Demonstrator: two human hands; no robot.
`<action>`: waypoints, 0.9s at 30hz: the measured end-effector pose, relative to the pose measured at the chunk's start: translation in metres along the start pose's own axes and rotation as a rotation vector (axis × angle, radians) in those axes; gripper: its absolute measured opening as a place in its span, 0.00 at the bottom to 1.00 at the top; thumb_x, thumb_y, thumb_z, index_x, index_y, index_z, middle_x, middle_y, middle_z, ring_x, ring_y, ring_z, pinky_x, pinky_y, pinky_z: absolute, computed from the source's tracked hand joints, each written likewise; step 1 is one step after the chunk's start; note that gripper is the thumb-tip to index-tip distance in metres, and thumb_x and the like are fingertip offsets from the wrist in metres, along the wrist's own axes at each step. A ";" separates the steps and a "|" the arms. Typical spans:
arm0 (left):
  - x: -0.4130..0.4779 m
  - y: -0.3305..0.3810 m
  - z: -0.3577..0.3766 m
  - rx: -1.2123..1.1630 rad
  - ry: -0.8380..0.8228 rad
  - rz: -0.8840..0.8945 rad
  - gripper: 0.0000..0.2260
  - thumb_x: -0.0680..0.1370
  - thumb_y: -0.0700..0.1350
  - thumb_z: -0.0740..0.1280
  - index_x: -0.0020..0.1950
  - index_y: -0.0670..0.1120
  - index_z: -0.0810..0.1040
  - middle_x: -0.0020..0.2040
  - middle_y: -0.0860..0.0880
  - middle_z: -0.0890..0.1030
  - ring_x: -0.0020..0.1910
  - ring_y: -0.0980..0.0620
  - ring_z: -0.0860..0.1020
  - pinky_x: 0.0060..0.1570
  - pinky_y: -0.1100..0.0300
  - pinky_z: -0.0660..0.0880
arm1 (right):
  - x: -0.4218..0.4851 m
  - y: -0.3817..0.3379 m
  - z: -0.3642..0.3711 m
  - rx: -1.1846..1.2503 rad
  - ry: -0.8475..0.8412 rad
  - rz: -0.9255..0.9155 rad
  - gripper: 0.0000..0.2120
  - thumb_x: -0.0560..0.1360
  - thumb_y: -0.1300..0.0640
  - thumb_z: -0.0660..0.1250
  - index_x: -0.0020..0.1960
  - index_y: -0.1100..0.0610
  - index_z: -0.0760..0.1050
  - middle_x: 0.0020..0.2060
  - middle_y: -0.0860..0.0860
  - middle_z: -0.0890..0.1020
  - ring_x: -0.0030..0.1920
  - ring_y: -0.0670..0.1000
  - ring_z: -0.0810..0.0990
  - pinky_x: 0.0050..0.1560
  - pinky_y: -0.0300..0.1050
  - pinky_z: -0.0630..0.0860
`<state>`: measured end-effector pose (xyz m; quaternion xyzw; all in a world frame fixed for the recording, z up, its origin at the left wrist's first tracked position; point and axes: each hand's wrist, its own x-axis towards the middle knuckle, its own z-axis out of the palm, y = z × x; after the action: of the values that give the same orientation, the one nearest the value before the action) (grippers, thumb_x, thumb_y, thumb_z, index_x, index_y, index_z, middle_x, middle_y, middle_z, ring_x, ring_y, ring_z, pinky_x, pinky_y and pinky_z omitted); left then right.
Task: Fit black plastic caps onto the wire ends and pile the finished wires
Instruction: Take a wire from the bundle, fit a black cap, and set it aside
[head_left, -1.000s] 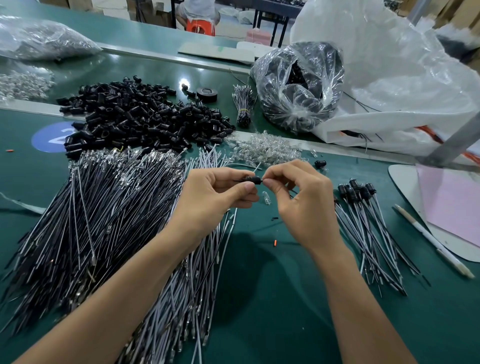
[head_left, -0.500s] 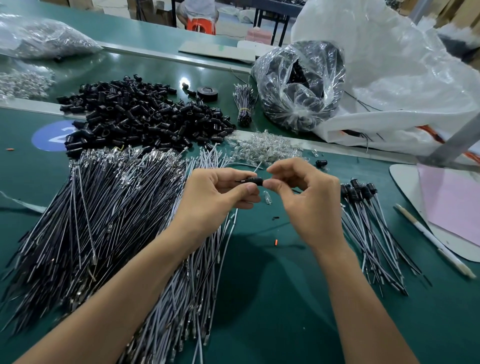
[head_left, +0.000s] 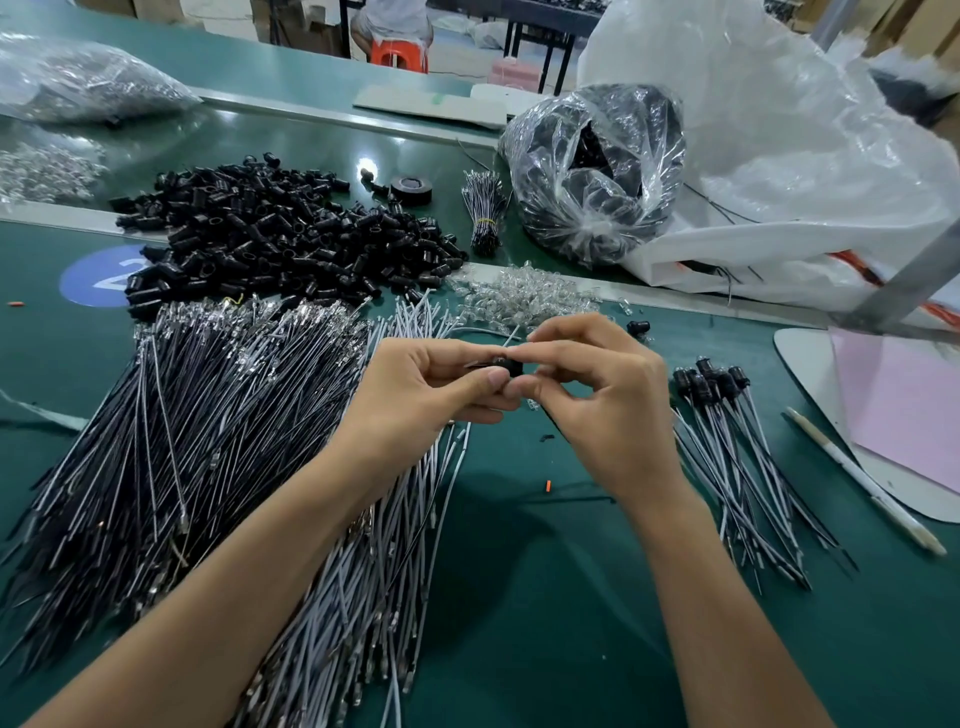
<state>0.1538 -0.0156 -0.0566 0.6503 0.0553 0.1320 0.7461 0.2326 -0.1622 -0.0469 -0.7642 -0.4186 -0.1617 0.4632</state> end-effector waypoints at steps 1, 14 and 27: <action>0.000 0.000 0.000 -0.004 -0.009 -0.004 0.08 0.76 0.35 0.68 0.52 0.43 0.83 0.42 0.44 0.86 0.42 0.49 0.85 0.42 0.61 0.81 | 0.000 0.000 0.000 -0.007 -0.003 0.008 0.09 0.67 0.64 0.77 0.47 0.58 0.85 0.44 0.51 0.81 0.38 0.47 0.79 0.42 0.34 0.76; 0.001 0.003 -0.003 0.166 0.148 0.078 0.08 0.69 0.48 0.73 0.41 0.44 0.83 0.34 0.45 0.85 0.34 0.49 0.84 0.31 0.57 0.80 | 0.001 -0.002 0.001 0.076 -0.103 0.142 0.04 0.72 0.65 0.73 0.45 0.58 0.82 0.42 0.50 0.82 0.39 0.49 0.79 0.43 0.44 0.76; 0.004 0.014 -0.022 0.144 0.459 0.127 0.05 0.77 0.43 0.70 0.41 0.48 0.82 0.35 0.50 0.84 0.35 0.52 0.83 0.31 0.63 0.77 | 0.008 0.018 -0.027 0.315 0.087 0.432 0.08 0.74 0.66 0.71 0.44 0.53 0.79 0.48 0.45 0.85 0.46 0.44 0.83 0.51 0.35 0.76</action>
<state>0.1507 0.0081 -0.0458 0.6567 0.1919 0.3186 0.6561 0.2554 -0.1851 -0.0385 -0.7466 -0.2456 -0.0245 0.6178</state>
